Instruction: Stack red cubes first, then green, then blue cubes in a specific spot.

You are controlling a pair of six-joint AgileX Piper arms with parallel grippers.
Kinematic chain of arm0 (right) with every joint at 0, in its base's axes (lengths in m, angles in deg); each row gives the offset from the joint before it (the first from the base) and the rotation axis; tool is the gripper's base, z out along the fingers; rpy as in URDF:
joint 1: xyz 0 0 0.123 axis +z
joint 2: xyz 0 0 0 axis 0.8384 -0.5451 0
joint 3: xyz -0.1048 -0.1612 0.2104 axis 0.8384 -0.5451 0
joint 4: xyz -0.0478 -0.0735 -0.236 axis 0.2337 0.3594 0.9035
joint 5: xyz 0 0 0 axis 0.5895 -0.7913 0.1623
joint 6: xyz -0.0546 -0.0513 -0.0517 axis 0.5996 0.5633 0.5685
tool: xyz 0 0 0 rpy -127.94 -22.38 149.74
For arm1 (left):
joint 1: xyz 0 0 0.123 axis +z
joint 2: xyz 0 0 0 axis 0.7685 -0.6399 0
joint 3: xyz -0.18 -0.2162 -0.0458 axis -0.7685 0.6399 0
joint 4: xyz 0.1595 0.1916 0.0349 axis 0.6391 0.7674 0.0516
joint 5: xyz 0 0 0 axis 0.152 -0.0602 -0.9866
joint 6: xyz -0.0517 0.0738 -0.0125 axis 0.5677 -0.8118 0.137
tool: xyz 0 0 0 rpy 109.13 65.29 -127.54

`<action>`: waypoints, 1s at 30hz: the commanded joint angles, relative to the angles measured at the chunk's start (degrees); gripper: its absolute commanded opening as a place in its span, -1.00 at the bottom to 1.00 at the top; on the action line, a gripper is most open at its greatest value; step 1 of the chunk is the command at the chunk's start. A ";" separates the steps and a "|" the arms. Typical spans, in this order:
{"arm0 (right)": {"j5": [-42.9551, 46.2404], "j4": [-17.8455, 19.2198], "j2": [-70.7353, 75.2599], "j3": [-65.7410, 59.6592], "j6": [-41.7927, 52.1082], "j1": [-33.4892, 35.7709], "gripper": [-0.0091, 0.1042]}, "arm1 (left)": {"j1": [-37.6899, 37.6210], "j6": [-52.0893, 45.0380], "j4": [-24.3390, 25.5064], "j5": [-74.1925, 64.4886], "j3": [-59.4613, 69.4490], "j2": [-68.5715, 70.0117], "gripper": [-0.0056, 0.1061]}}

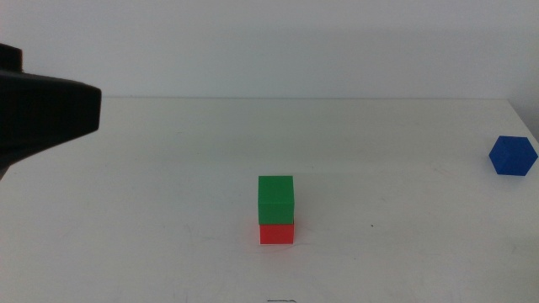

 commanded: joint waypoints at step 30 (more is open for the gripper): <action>-38.09 -0.50 -66.09 58.08 -16.39 0.00 0.82 | 0.00 0.21 -0.18 4.29 -1.17 -0.13 0.78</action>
